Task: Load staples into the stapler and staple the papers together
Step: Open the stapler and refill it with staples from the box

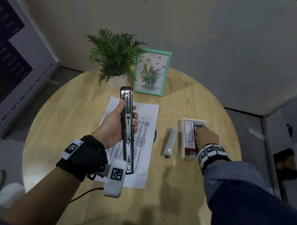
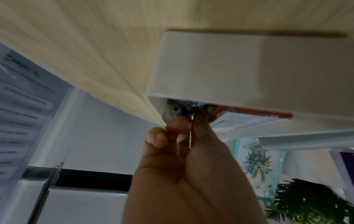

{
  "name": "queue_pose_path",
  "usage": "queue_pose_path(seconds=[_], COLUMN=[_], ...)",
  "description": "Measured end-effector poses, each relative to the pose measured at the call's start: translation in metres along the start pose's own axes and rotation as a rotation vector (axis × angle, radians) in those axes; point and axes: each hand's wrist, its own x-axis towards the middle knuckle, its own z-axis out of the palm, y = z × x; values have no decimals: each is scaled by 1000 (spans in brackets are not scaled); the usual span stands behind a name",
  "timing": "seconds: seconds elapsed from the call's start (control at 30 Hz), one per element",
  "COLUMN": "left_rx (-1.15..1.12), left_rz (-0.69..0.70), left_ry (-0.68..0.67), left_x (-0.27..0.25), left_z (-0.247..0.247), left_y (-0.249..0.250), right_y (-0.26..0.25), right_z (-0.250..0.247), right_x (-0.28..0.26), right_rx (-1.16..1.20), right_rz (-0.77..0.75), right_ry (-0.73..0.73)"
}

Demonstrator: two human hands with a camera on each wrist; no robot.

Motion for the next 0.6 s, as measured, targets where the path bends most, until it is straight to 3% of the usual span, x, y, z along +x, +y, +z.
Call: queue_pose_path(seconds=[0.23, 0.4, 0.5, 0.6], left_rx=[10, -12, -18, -22], left_rz=[-24, -26, -28, -17], left_ry=[-4, -1, -1, -2], left_x=[1, 0, -2, -4], left_z=[1, -1, -1, -3], left_y=[-6, -8, -9, -11], right_y=[9, 13, 14, 14], right_z=[9, 7, 4, 0], right_x=[-6, -7, -9, -14], right_rx=[138, 233, 312, 553], right_rz=[-30, -13, 39, 166], right_ry=[103, 65, 54, 146])
